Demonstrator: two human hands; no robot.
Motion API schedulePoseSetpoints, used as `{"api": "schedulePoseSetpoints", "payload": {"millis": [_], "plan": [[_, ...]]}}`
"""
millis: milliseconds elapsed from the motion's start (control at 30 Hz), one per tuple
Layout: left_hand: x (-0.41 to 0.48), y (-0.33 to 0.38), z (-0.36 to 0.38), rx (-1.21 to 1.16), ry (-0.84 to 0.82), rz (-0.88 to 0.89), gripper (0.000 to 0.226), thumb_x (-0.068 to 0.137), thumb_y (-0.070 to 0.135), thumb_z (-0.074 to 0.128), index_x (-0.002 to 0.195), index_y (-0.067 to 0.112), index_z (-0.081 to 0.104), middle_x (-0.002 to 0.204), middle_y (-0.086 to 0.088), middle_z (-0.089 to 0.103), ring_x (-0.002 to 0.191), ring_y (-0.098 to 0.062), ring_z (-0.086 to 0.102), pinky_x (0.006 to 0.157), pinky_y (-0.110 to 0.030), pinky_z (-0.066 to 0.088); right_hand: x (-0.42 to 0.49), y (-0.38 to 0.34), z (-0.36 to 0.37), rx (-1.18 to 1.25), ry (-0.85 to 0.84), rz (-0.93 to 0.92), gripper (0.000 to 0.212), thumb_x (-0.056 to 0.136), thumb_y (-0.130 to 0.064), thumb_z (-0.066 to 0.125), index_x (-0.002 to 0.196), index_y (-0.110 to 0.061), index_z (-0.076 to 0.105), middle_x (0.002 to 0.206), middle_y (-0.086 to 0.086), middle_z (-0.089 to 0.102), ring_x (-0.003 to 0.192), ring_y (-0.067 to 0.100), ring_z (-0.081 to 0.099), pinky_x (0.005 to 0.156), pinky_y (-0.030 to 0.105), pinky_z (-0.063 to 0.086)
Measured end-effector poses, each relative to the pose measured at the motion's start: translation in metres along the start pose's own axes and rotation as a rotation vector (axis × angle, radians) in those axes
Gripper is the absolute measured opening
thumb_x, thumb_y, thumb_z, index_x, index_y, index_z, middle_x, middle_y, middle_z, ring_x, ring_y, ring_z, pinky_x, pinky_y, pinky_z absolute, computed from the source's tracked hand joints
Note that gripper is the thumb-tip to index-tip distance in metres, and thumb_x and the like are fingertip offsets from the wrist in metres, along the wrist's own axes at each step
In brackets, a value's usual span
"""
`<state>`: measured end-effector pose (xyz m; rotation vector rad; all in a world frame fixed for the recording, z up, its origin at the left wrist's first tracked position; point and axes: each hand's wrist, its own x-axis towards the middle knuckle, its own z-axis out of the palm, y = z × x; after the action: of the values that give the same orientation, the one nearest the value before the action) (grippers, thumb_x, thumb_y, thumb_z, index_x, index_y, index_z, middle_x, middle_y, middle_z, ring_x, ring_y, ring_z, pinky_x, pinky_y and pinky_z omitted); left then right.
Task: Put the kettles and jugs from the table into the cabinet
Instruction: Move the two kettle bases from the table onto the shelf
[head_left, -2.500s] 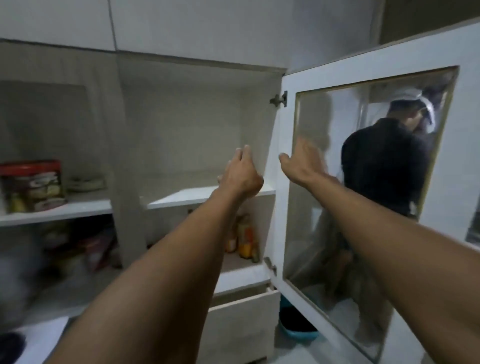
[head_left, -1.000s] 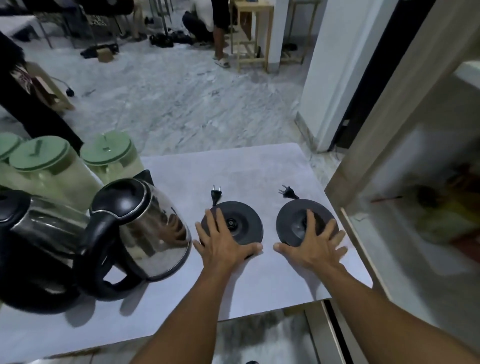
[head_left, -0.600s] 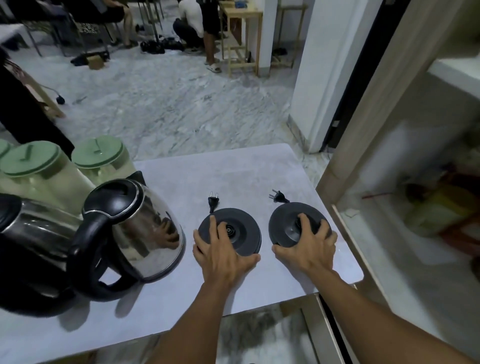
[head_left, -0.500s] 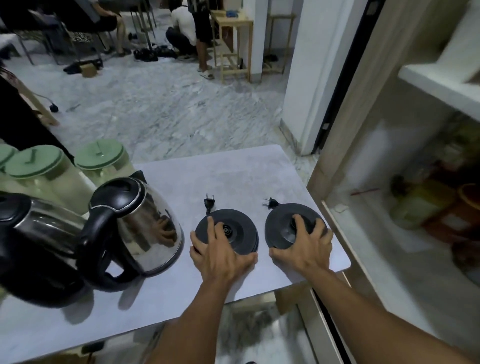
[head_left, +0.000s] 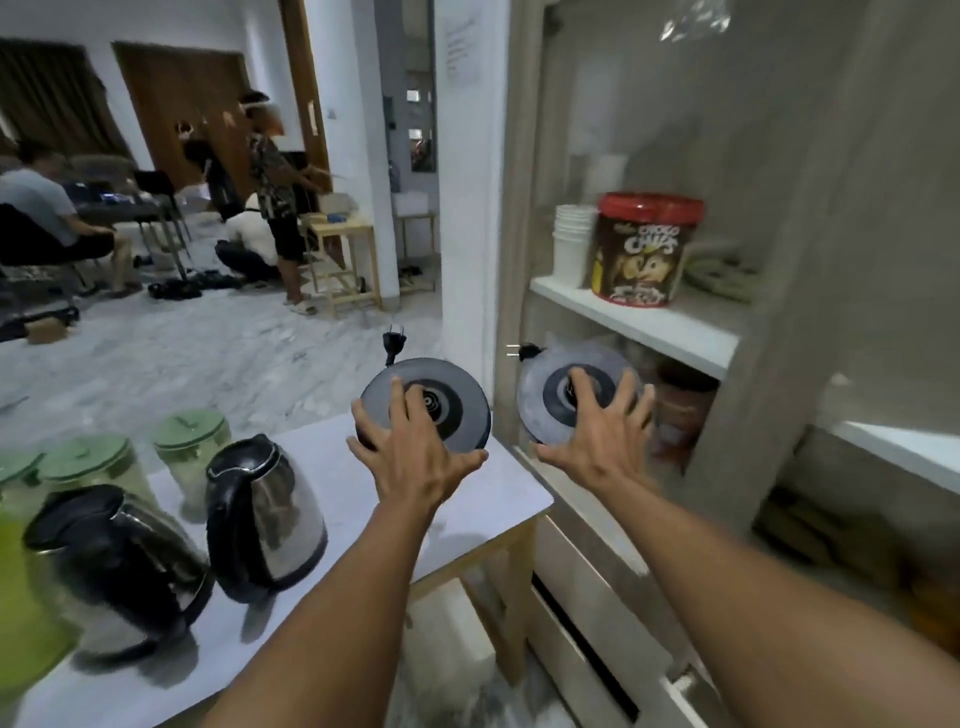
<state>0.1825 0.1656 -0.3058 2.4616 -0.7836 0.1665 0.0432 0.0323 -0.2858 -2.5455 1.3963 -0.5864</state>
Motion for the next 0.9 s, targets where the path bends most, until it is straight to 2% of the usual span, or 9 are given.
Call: {"api": "schedulePoseSetpoints", "payload": {"millis": [167,367,633,767,900], "plan": [[-0.005,0.048,-0.054,-0.111,0.032,0.252,0.118,0.058,0.070,0.076,0.148,0.016,0.022,0.164,-0.005,0.012,0.148,-0.047,-0.003,0.114,-0.064,0.013,-0.038,-0.004,-0.089,-0.023,0.244,0.104,0.101,0.066,-0.058,0.078,0.149,-0.036,0.024,0.161,0.020,-0.002,0.146,0.051,-0.003,0.111,0.060,0.027],[-0.038,0.097,-0.102,-0.198,0.032,0.540,0.114,0.059,0.069,0.076,0.148,0.019,0.026,0.164,-0.007,0.011,0.148,-0.047,0.000,0.115,-0.065,0.014,-0.116,0.008,-0.166,-0.147,0.437,0.321,0.101,0.066,-0.060,0.077,0.149,-0.036,0.025,0.161,0.022,0.000,0.145,0.052,-0.001,0.115,0.059,0.018],[-0.129,0.188,-0.127,-0.308,-0.163,0.825,0.120,0.060,0.070,0.075,0.152,0.018,0.017,0.165,-0.005,0.004,0.148,-0.047,-0.005,0.115,-0.063,0.013,-0.219,0.074,-0.246,-0.303,0.488,0.667,0.104,0.065,-0.067,0.075,0.149,-0.037,0.021,0.159,0.022,0.001,0.145,0.051,0.003,0.116,0.058,0.022],[-0.172,0.231,-0.120,-0.357,-0.256,0.968,0.116,0.057,0.069,0.078,0.147,0.021,0.023,0.164,-0.005,0.009,0.148,-0.046,-0.003,0.114,-0.065,0.015,-0.254,0.116,-0.273,-0.312,0.500,0.790,0.107,0.063,-0.068,0.076,0.149,-0.037,0.022,0.158,0.022,0.004,0.144,0.051,0.008,0.115,0.057,0.024],[-0.202,0.280,-0.099,-0.369,-0.332,1.034,0.116,0.054,0.070,0.078,0.146,0.024,0.024,0.163,-0.006,0.012,0.148,-0.046,-0.001,0.114,-0.063,0.016,-0.269,0.168,-0.292,-0.321,0.472,0.881,0.111,0.062,-0.068,0.076,0.151,-0.037,0.018,0.159,0.022,0.003,0.144,0.052,0.007,0.114,0.058,0.023]]}}
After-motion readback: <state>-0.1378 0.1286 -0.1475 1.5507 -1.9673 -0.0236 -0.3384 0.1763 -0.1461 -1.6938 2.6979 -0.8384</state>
